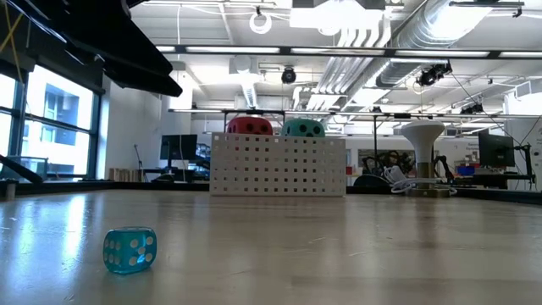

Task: Pick & Place Dice
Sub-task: Put the right small light blue dice into the white bin

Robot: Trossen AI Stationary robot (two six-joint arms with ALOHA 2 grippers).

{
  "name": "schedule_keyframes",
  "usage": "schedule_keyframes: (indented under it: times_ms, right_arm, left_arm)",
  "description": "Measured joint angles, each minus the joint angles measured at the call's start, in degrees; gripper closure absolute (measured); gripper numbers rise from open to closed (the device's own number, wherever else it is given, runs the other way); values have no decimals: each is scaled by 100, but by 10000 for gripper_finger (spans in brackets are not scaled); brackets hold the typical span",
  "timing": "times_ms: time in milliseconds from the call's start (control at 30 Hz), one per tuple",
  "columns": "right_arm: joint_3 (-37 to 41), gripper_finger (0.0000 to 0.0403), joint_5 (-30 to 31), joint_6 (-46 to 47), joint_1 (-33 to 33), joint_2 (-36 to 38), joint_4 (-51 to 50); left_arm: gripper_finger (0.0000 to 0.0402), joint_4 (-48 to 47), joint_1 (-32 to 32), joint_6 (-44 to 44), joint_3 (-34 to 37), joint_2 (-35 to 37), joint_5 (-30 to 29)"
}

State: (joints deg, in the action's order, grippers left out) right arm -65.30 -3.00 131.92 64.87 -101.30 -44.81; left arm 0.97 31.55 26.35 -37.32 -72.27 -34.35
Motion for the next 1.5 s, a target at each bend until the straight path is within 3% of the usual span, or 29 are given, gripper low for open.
schedule_keyframes:
  times_ms: [133,467,1000,1500]
  right_arm:
    - [0,198,-192,-122,-10,-144,-101]
    - [0,198,164,-184,-12,-221,-178]
    - [328,198,9,-103,-14,-221,172]
    - [544,272,-55,2,-11,-215,555]
  left_arm:
    - [108,4,0,2,0,0,0]
    - [108,4,8,22,0,0,0]
    - [108,2,11,22,0,0,2]
    - [108,-1,11,22,0,0,4]
